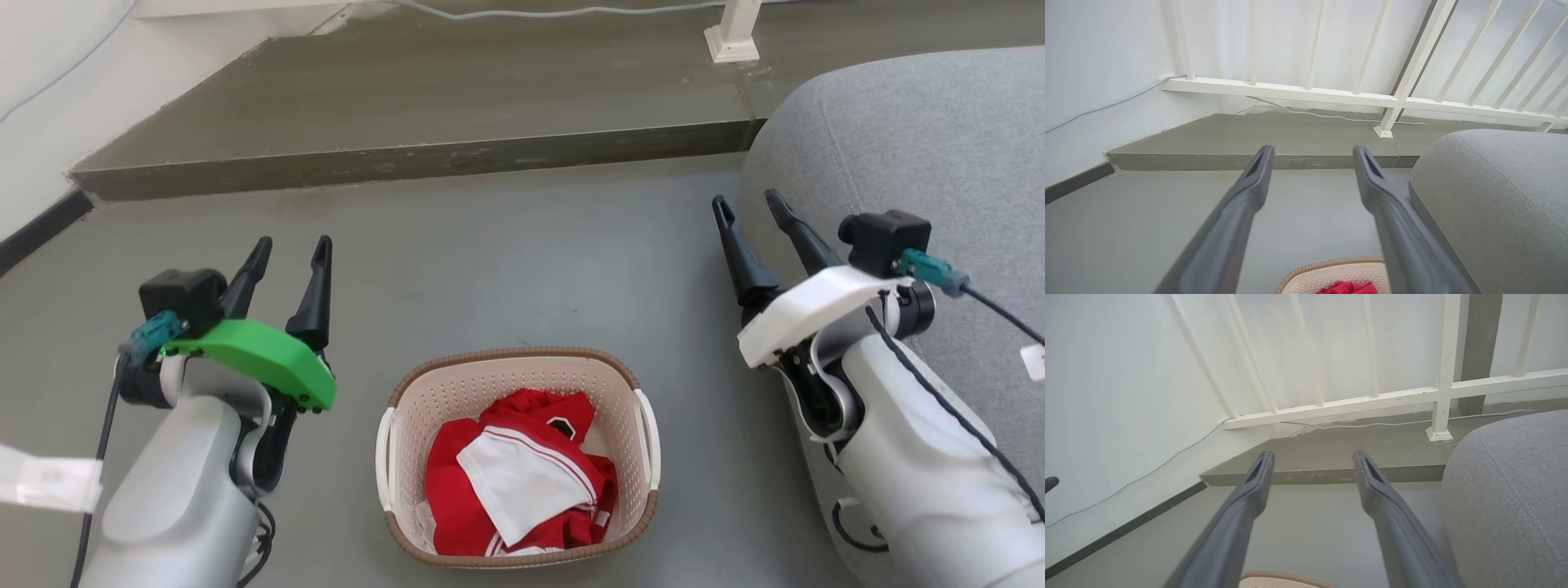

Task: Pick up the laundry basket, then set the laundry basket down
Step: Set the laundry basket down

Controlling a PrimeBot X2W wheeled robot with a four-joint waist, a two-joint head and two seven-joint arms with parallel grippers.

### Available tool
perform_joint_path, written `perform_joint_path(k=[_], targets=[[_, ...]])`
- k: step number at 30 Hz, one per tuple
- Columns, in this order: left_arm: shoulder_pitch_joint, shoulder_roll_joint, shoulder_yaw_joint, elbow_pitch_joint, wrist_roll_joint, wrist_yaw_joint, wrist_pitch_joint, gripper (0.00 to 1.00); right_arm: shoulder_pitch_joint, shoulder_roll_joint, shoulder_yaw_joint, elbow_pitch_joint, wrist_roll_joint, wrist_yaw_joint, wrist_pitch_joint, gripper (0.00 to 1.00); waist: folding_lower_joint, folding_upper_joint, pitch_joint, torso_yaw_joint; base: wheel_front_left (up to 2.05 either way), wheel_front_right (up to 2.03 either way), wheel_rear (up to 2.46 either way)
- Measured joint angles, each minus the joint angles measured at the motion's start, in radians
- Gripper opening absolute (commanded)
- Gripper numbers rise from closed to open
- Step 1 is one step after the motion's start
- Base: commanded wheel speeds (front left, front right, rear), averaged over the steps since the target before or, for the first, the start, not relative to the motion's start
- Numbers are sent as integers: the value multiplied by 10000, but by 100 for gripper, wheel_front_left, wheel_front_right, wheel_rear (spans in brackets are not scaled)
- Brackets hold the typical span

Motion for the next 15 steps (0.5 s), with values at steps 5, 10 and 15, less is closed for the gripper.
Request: perform_joint_path(k=[5, 10, 15], targets=[[761, -12, 441, -732, 489, 98, -2, 100, 651, -31, -470, -648, -433, -173, 0, 100, 1, 0, -160, 11, 0, 0, 0], [1553, -54, 884, -1317, 886, 263, 0, 100, 1186, -13, -1035, -1375, -742, -351, 0, 100, 1, 0, -329, 38, 0, 0, 0], [2042, -113, 1365, -2071, 1175, 318, -2, 100, 1584, 27, -1304, -1973, -1143, -353, 0, 100, 1, 0, -400, 38, 0, 0, 0]])
